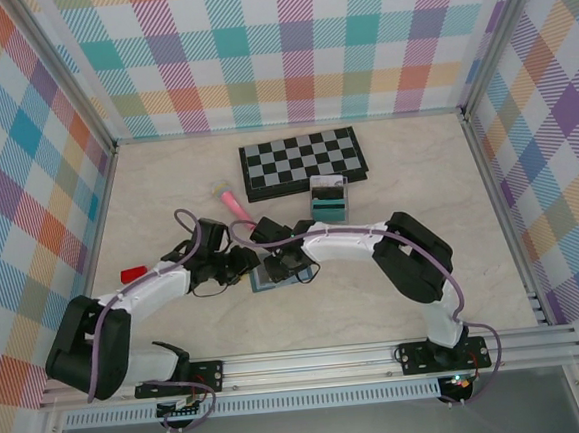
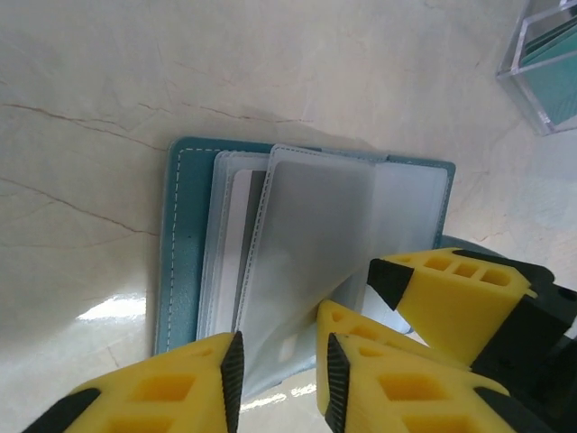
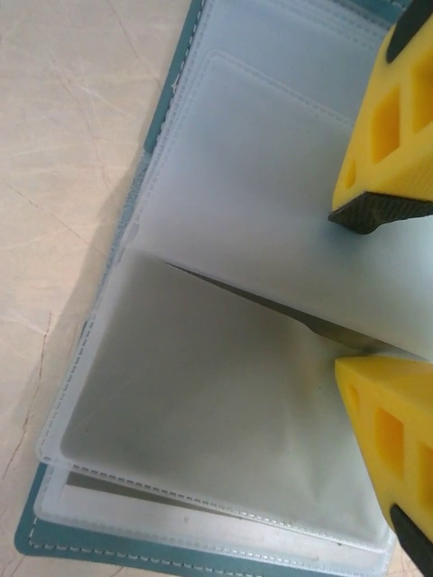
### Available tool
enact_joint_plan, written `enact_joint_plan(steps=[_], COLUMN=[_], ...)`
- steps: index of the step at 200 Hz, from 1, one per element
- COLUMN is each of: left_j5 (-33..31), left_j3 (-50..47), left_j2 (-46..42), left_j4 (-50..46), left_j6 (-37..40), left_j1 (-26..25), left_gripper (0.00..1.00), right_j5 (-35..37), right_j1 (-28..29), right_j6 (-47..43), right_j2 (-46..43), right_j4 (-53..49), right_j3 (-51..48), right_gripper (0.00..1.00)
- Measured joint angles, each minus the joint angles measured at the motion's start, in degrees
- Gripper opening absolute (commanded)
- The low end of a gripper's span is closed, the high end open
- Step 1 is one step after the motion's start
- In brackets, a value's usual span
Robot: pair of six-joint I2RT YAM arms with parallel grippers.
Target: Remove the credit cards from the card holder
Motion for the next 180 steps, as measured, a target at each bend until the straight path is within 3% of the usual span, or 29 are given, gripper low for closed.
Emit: enact_joint_plan(steps=[85, 180], left_j5=[1.0, 1.5], left_j3=[0.0, 0.4], left_j2=[5.9, 6.4], left_j4=[2.8, 3.5], left_j6=[0.0, 0.0], left_j1=[-0.3, -0.6], left_gripper=[0.26, 0.25], right_j5=[-1.3, -3.6], right_j1=[-0.6, -1.4], right_j6=[0.2, 0.4], right_j2=[-0.1, -0.2], right_j4=[0.9, 1.7], right_j3=[-0.4, -0.7], right_gripper=[0.37, 0.35])
